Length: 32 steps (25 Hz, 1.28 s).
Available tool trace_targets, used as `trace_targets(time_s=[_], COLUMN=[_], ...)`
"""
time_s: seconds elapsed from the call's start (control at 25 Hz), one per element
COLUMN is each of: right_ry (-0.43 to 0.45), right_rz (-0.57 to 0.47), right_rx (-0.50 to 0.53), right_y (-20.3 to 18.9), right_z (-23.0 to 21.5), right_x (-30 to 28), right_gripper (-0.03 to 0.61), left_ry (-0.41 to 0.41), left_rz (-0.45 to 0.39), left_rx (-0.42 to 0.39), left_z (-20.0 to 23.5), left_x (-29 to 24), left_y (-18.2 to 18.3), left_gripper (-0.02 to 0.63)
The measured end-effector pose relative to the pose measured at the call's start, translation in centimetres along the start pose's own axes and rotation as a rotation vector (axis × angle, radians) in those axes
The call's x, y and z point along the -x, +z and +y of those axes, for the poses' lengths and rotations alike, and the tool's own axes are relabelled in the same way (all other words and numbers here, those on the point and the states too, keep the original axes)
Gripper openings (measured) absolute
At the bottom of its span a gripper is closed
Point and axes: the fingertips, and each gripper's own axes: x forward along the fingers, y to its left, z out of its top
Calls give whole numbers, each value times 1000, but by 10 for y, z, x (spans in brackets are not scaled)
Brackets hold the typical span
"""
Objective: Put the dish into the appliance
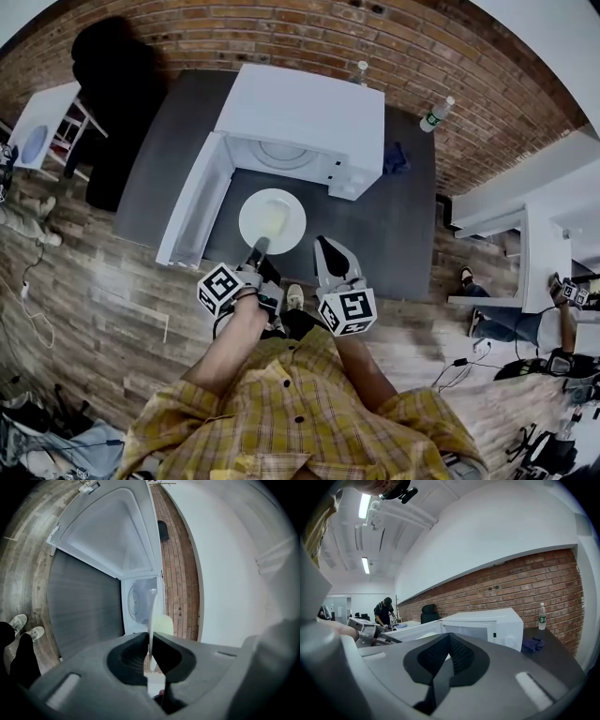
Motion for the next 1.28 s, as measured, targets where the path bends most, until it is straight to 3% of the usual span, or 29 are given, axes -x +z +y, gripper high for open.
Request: trace_targets(time_s=[0.64,1.28], right_ry=[28,17], right_rz=[32,44], right_rx=[-32,-34], right_y=[-16,-13], right_z=[-42,-73], right_x=[-29,-61], right_gripper=[-2,-2], left_ry=[44,85], left_rz=[-69,-52], left_rx=[18,-5], left_z=[31,66], left_x=[-67,-149], left_y=[23,45], left_gripper=[15,11])
